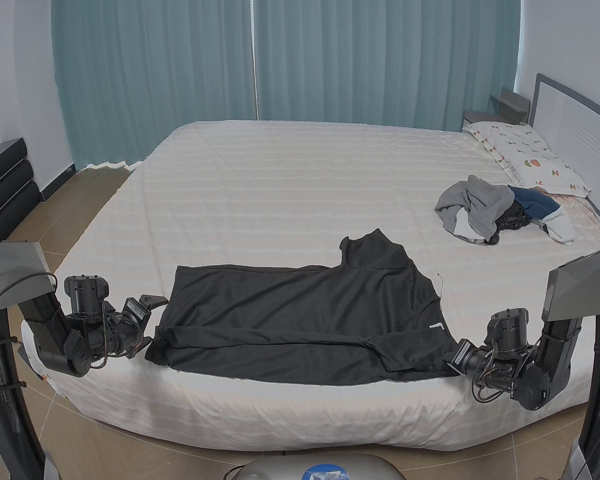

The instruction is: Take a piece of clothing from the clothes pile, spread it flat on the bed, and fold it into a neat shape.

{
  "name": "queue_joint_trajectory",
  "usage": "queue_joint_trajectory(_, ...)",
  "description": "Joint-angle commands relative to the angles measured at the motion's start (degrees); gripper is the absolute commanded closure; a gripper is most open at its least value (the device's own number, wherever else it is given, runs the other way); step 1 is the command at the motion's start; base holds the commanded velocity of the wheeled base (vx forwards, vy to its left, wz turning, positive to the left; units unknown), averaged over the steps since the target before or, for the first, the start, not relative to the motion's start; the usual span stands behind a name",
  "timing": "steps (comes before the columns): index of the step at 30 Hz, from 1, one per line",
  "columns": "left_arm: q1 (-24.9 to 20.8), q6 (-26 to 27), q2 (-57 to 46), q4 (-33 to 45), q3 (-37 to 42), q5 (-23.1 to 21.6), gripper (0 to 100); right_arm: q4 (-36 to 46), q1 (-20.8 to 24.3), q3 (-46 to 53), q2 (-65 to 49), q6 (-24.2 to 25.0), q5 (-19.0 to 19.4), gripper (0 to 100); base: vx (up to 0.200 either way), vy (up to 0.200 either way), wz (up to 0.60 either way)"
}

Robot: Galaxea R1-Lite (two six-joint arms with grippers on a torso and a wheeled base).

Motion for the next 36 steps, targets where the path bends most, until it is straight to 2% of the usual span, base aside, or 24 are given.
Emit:
queue_joint_trajectory(1,0.0,0.0,-0.1,0.0,-0.1,-0.1,0,0.0,-0.2,0.1,0.0,0.0,0.0,0,0.000,0.000,0.00)
queue_joint_trajectory(5,0.0,0.0,-0.1,-0.1,-0.1,-0.1,0,-0.8,-1.5,-0.3,-0.7,0.3,0.5,0,0.000,0.000,0.00)
queue_joint_trajectory(8,0.3,-0.6,-0.3,0.0,-0.2,-0.3,0,-0.9,-3.0,-1.0,-2.6,2.6,1.4,0,0.000,0.000,0.00)
queue_joint_trajectory(15,1.1,-1.9,-0.9,0.0,-0.2,-0.7,0,-4.2,-4.6,-2.2,-2.9,13.5,7.1,0,0.000,0.000,0.00)
queue_joint_trajectory(19,1.1,-1.9,-1.0,-0.1,-0.1,-0.8,0,-7.6,-4.6,-1.8,-1.9,17.8,10.0,0,0.200,0.000,0.00)
queue_joint_trajectory(24,1.1,-1.8,-0.9,-0.1,-0.1,-0.7,0,-9.5,-4.6,-1.6,0.2,18.5,11.2,0,0.200,0.000,0.00)
queue_joint_trajectory(31,1.2,-1.8,-1.5,0.0,0.0,-0.5,0,-10.9,-4.6,-1.3,0.8,18.6,11.3,0,0.000,0.000,0.00)
queue_joint_trajectory(36,3.4,-1.1,-8.1,0.5,2.2,-1.5,0,-10.9,-4.6,-1.3,0.8,18.5,11.3,0,0.000,0.000,0.00)
